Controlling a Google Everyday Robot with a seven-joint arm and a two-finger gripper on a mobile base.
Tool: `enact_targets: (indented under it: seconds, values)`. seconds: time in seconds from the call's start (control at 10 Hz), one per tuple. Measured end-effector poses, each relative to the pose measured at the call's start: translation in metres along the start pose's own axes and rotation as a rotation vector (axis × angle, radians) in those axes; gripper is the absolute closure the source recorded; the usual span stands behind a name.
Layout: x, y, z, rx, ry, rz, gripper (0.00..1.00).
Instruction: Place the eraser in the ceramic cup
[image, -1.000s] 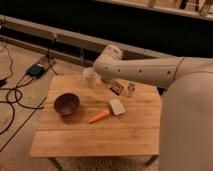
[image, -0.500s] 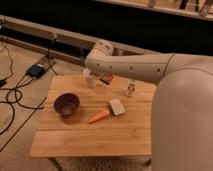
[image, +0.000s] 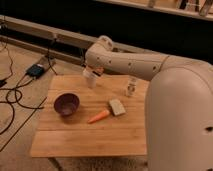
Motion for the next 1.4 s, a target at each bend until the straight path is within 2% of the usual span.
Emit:
enact_targets:
  seconds: [0.1, 0.4, 0.6, 1.4]
  values:
    - [-0.007, -0.006, 0.007, -0.012, -0.05, 0.001, 1.0]
    - [-0.016, -0.001, 0.005, -0.057, -0.109, -0.011, 1.0]
    - [-0.018, 0.002, 0.002, -0.07, -0.118, -0.02, 1.0]
    - [-0.018, 0.0, 0.0, -0.066, -0.12, -0.019, 1.0]
